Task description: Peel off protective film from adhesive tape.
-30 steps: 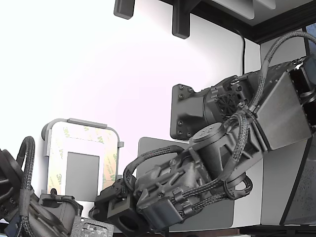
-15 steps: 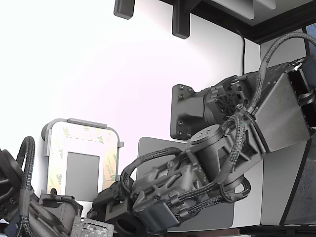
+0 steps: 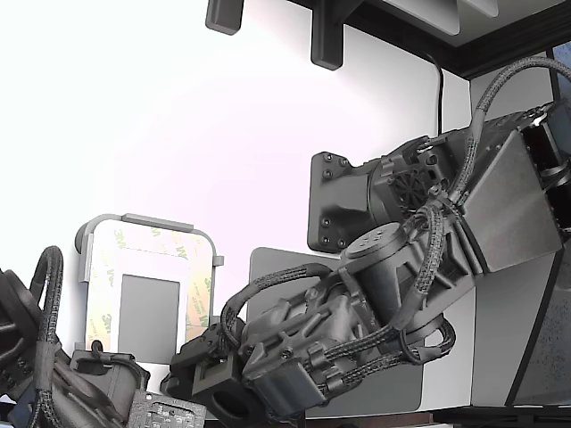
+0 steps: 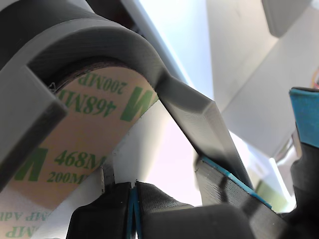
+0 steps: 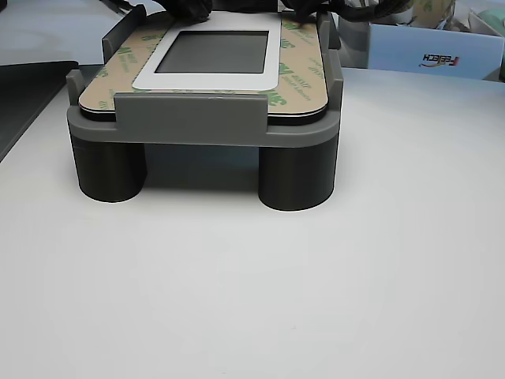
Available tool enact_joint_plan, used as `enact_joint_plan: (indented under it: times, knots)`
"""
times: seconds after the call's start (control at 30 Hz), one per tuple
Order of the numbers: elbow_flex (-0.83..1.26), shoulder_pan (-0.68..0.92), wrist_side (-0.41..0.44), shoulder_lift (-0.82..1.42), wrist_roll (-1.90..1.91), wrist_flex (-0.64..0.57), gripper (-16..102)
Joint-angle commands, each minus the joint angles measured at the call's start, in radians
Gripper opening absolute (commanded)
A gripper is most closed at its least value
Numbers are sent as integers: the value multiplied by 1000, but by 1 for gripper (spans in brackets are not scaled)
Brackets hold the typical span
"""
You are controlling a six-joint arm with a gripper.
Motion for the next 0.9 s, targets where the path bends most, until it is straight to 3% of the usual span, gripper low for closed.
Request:
enact_joint_plan:
  times: [0.0,0.87]
  knots:
    - [-26,-5,0,28,3,-2,-11]
    - [-44,2,3,43,-5,25,-11]
